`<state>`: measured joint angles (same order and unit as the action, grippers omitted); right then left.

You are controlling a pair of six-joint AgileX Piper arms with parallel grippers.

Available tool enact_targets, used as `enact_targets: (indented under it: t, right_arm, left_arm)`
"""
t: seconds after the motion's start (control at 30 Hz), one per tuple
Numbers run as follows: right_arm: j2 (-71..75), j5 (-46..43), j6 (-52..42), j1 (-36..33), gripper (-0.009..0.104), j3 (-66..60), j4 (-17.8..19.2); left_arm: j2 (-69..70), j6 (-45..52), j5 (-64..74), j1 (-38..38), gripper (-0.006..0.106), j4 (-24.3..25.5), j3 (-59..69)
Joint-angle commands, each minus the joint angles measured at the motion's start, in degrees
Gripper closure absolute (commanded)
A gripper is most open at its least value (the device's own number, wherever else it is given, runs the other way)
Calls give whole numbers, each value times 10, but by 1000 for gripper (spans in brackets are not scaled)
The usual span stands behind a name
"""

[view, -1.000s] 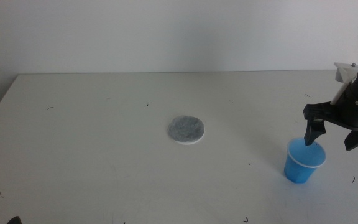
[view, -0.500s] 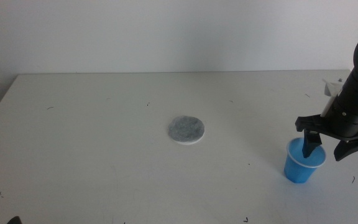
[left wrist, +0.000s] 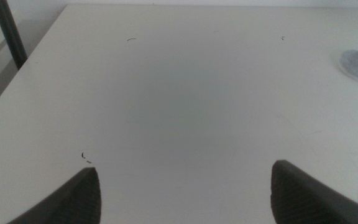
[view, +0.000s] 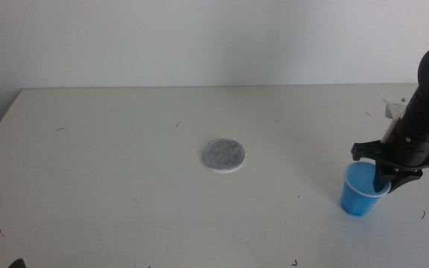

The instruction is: Place an empty cup on a cup mat.

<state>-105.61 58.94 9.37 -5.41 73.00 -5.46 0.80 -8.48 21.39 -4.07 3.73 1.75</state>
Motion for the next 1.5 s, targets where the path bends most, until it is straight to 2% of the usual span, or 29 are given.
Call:
enact_targets:
  t: [0.0,0.07,0.4,0.53,0.67,0.9,1.17,1.47]
  right_arm:
    - [25,1,-13,0,90,17,6]
    - [27,3,-13,0,96,17,6]
    - [77,26,-1,-36,96,43,2]
    - [78,80,20,-84,96,123,2]
    - [66,91,41,-126,96,195,5]
    - [-17,151,55,-179,96,343,8]
    - [-129,152,61,-218,96,489,0]
    - [-231,151,65,-234,96,580,-1]
  left_arm:
    - [8,-6,-39,1,-5,0,-3]
    - [8,-6,-39,1,-5,0,-3]
    - [8,-6,-39,1,-5,0,-3]
    - [8,-6,-39,1,-5,0,-3]
    - [8,-6,-39,1,-5,0,-3]
    - [8,-6,-39,1,-5,0,-3]
    - [8,-6,-39,1,-5,0,-3]
    - [8,-6,-39,1,-5,0,-3]
